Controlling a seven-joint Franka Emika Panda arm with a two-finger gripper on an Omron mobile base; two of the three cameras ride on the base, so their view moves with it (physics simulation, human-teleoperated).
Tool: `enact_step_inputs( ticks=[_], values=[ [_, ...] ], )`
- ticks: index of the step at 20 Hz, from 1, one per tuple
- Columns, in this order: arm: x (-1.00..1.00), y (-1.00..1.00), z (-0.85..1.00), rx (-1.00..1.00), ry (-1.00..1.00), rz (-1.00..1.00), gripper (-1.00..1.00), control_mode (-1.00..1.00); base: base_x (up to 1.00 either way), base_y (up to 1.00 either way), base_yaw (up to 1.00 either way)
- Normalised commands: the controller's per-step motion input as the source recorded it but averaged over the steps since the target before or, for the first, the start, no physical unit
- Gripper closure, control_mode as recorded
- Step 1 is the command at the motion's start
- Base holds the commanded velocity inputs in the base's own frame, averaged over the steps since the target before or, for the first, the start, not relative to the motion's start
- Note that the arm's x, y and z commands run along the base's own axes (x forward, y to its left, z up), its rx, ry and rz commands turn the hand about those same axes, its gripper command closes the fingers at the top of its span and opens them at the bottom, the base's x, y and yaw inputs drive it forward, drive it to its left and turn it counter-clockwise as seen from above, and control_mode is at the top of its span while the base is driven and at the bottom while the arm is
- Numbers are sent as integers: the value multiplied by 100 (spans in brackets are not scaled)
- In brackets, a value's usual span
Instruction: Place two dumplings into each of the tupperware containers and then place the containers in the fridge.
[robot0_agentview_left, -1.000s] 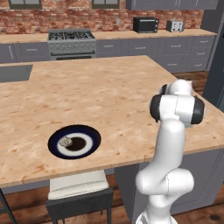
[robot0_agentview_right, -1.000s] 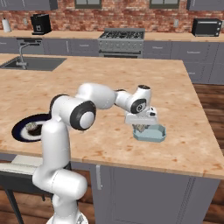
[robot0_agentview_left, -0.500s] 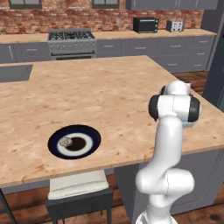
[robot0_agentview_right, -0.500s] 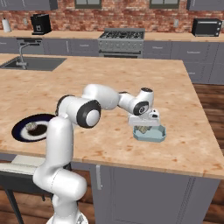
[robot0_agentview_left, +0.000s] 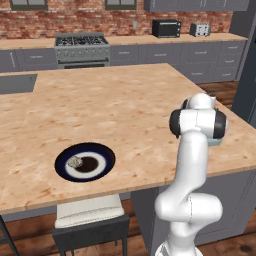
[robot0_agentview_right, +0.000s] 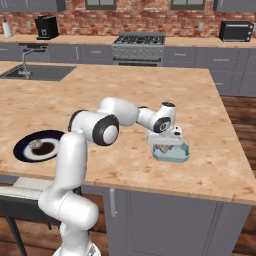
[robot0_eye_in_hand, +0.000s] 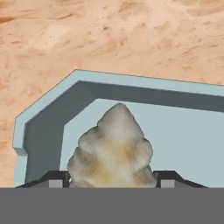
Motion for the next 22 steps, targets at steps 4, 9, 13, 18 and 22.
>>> enact_step_inputs(
  ticks=[4, 9, 13, 18, 22],
  values=[
    [6, 0, -1, 0, 0, 0, -100, -100, 0, 0, 0],
    [-25, 0, 23, 0, 0, -2, -100, -100, 0, 0, 0],
    [-59, 0, 38, 0, 0, -8, -100, -100, 0, 0, 0],
    [-77, 52, 34, -1, 0, -6, -100, -100, 0, 0, 0],
    [-51, 100, 15, -7, 0, 0, -100, -100, 0, 0, 0]
  ],
)
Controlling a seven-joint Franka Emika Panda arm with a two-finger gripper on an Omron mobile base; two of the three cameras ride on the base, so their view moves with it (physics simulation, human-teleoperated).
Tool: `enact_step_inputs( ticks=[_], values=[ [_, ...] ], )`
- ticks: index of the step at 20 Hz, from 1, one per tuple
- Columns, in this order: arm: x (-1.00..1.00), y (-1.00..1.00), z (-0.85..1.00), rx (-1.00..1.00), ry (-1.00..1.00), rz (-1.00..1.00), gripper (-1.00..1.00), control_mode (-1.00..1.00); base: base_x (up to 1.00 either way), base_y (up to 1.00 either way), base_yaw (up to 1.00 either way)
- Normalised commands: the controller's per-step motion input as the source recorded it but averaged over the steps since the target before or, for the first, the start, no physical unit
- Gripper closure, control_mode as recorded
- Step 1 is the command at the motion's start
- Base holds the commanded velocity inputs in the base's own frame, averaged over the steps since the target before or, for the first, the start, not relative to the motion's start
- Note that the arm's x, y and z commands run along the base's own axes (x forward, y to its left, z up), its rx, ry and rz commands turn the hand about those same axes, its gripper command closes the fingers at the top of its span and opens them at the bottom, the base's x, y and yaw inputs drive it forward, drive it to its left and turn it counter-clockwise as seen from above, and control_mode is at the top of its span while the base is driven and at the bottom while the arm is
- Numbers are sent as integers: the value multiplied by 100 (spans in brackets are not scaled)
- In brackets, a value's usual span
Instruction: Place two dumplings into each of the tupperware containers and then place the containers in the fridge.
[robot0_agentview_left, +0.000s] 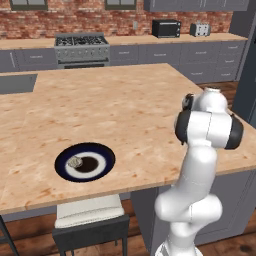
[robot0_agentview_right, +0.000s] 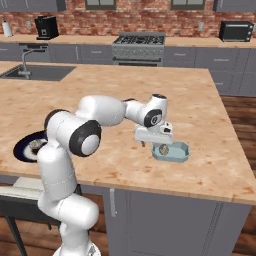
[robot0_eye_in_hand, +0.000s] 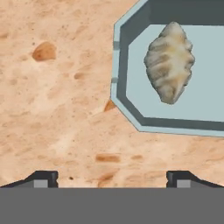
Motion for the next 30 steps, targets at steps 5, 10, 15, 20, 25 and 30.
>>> enact_step_inputs(
  ticks=[5, 10, 15, 20, 25, 30],
  values=[
    [-31, 100, 23, -5, 0, 0, -100, -100, 0, 0, 0],
    [-15, 100, 41, 0, 0, 0, -100, -100, 0, 0, 0],
    [-1, 96, 37, 0, 0, 2, -100, -100, 0, 0, 0],
    [-3, 79, 15, 0, 0, 5, -100, -100, 0, 0, 0],
    [-9, 76, 14, 0, 1, 5, -100, -100, 0, 0, 0],
    [-13, 78, 0, 0, 1, 5, -100, -100, 0, 0, 0]
  ],
)
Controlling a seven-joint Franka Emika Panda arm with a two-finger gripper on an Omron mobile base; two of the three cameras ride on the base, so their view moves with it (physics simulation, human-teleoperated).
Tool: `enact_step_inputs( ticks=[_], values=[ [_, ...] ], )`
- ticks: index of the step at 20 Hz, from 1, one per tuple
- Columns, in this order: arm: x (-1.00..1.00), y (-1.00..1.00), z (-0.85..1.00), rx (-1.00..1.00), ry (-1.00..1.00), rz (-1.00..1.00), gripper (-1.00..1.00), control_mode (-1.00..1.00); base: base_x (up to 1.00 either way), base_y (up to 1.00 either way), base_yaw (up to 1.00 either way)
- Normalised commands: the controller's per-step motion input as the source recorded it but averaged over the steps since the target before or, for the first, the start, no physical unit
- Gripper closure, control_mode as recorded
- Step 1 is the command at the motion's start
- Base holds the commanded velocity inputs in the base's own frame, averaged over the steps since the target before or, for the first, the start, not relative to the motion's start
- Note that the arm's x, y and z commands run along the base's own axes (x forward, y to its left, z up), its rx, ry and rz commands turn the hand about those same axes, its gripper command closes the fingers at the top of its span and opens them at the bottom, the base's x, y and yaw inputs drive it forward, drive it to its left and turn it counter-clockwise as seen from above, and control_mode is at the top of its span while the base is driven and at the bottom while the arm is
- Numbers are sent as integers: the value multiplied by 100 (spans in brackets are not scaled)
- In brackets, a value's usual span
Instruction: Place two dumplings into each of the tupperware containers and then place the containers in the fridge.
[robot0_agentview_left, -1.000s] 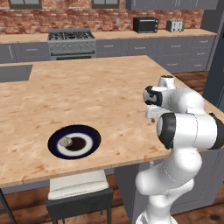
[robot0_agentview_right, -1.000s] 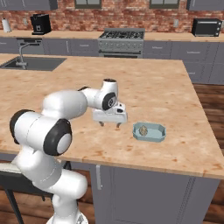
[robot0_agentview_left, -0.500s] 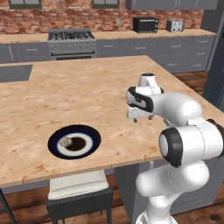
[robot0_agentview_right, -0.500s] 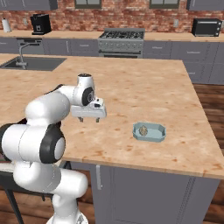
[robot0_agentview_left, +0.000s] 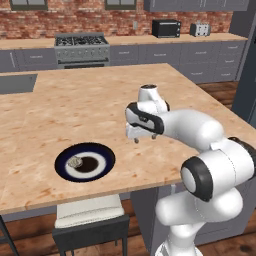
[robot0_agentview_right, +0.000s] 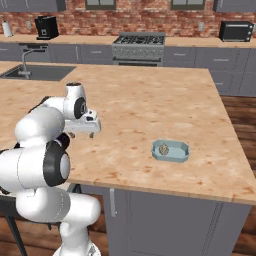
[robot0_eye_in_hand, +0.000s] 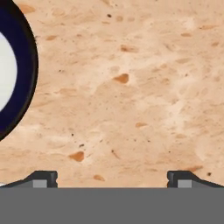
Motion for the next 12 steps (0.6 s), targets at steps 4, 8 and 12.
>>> enact_step_inputs(
  ticks=[4, 8, 12],
  values=[
    [-3, 76, 1, 0, 8, 2, -100, -100, 0, 0, 0],
    [0, 67, 0, 0, 7, 2, -100, -100, 0, 0, 0],
    [0, 70, -1, 0, 7, 2, -100, -100, 0, 0, 0]
  ],
)
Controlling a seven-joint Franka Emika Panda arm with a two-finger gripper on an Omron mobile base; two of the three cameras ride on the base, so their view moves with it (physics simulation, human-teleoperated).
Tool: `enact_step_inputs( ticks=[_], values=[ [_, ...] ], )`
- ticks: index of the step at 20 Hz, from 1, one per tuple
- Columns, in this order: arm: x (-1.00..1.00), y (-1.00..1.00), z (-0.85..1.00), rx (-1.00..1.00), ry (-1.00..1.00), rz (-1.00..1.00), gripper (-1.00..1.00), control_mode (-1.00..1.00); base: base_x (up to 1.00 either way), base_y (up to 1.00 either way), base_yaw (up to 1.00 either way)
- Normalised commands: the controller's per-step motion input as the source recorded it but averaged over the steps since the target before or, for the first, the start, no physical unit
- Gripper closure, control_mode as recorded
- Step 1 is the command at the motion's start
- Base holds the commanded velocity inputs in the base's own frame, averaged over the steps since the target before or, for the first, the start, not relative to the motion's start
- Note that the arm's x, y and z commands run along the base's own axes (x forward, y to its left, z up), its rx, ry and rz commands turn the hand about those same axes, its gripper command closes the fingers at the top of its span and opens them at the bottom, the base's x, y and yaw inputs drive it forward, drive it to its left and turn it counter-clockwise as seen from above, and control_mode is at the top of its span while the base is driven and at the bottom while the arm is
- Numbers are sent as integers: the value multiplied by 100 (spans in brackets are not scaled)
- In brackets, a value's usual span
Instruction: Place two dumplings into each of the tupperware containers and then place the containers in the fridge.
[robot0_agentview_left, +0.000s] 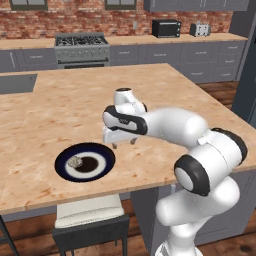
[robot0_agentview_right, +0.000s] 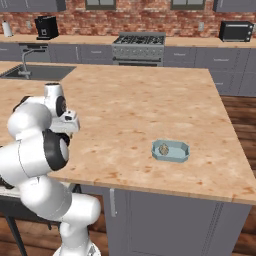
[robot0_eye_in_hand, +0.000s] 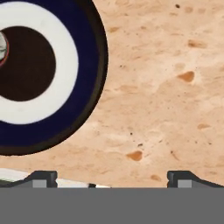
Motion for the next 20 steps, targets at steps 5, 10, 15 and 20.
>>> enact_step_inputs(
  ticks=[5, 10, 15, 20],
  values=[
    [0, 72, -6, 0, 2, 5, -100, -100, 0, 0, 0],
    [0, 54, -27, 0, -1, 12, -100, -100, 0, 0, 0],
    [0, 31, -19, 4, -13, 14, -100, -100, 0, 0, 0],
    [0, 40, -7, 4, -4, 11, -100, -100, 0, 0, 0]
  ],
)
